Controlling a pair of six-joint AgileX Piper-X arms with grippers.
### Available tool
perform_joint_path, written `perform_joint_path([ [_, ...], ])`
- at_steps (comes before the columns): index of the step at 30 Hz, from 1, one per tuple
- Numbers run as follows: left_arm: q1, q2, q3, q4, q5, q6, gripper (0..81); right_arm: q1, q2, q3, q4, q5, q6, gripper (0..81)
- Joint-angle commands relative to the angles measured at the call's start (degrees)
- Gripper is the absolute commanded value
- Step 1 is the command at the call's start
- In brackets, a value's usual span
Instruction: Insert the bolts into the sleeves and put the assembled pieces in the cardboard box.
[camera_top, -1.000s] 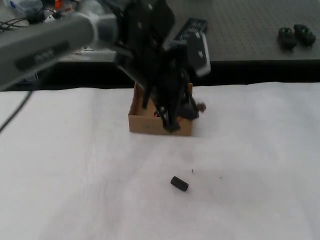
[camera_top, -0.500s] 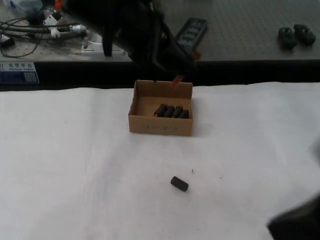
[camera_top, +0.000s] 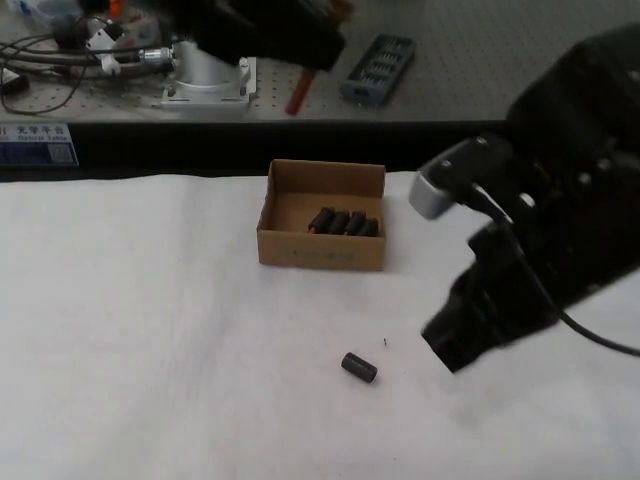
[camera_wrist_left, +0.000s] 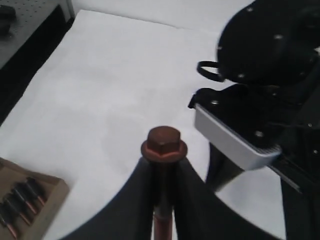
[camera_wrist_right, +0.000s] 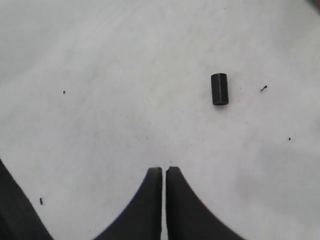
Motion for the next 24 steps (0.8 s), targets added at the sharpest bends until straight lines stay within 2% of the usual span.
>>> perform_joint_path([
  [1,0.0,-2.6,4.1,-1.4,-0.7,-2.5,0.6,-0.5,1.8,-2.0,-0.5,-1.4,-2.2,2.5],
  [5,0.0,-8.9,17.1,-12.2,-3.4,-9.2,0.6,-0.5,6.1,-4.3,-0.5,-0.7,-5.4,2.5],
  [8,0.0,-14.1,27.3,-25.5,-4.8,-17.1,0.6,-0.3,9.4,-5.6,-0.4,-0.5,-5.7,2.1],
  [10,0.0,-17.2,33.4,-34.6,-5.5,-23.7,0.6,-0.3,12.4,-6.7,-0.4,1.2,-6.4,12.1],
  [13,0.0,-20.9,39.5,-42.9,-6.7,-30.1,0.6,-0.3,17.0,-9.4,0.4,4.7,-6.8,37.1],
  [14,0.0,-21.9,41.0,-43.9,-7.2,-30.7,0.6,-0.3,18.7,-10.4,1.1,5.5,-6.8,40.6],
  [19,0.0,-24.7,43.3,-44.1,-8.2,-30.7,0.6,-0.3,26.5,-16.1,4.0,5.9,-8.2,29.1],
  [24,0.0,-25.7,43.3,-44.7,-8.2,-30.6,0.6,-0.3,31.7,-21.0,4.5,5.9,-8.2,28.6],
])
